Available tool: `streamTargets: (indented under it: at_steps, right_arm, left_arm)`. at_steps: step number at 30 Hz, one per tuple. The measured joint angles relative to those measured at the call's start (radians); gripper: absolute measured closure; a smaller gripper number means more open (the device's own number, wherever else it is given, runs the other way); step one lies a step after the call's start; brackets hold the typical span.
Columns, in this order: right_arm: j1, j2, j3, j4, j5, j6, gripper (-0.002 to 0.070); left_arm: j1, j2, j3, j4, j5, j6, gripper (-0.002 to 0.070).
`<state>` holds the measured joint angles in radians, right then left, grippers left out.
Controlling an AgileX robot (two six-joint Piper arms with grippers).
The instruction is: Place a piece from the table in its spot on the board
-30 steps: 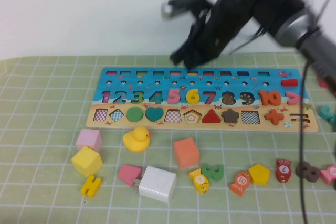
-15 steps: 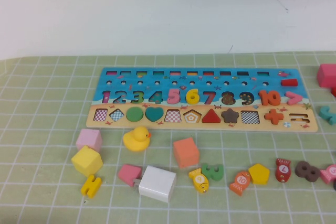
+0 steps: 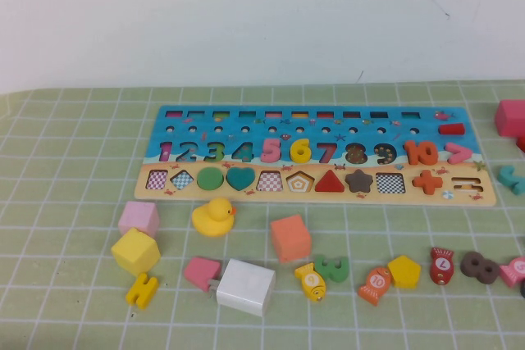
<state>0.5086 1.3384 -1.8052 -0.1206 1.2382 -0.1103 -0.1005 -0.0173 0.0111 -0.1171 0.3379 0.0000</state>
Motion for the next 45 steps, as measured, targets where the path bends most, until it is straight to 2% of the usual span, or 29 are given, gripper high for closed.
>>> streamTargets:
  at_steps: [6,11,21,28,45]
  right_arm:
    - [0.0,-0.23,0.431,0.0,-0.021,0.014,0.0676]
    - [0.0,-0.463,0.765,-0.015,-0.179,0.045,0.0676]
    - [0.0,-0.82,1.125,-0.009,-0.377,0.072,0.0676]
    - [0.0,-0.94,1.233,-0.007,-0.388,0.11,0.0676]
    - [0.0,-0.953,1.237,0.09,-0.398,0.127,0.0676]
  left_arm:
    - [0.0,0.0,0.0,0.0,0.0,0.0,0.0677]
    - [0.0,0.0,0.0,0.0,0.0,0.0,0.0677]
    - [0.0,0.0,0.0,0.0,0.0,0.0,0.0677]
    - [0.0,0.0,0.0,0.0,0.0,0.0,0.0677]
    - [0.0,0.0,0.0,0.0,0.0,0.0,0.0677]
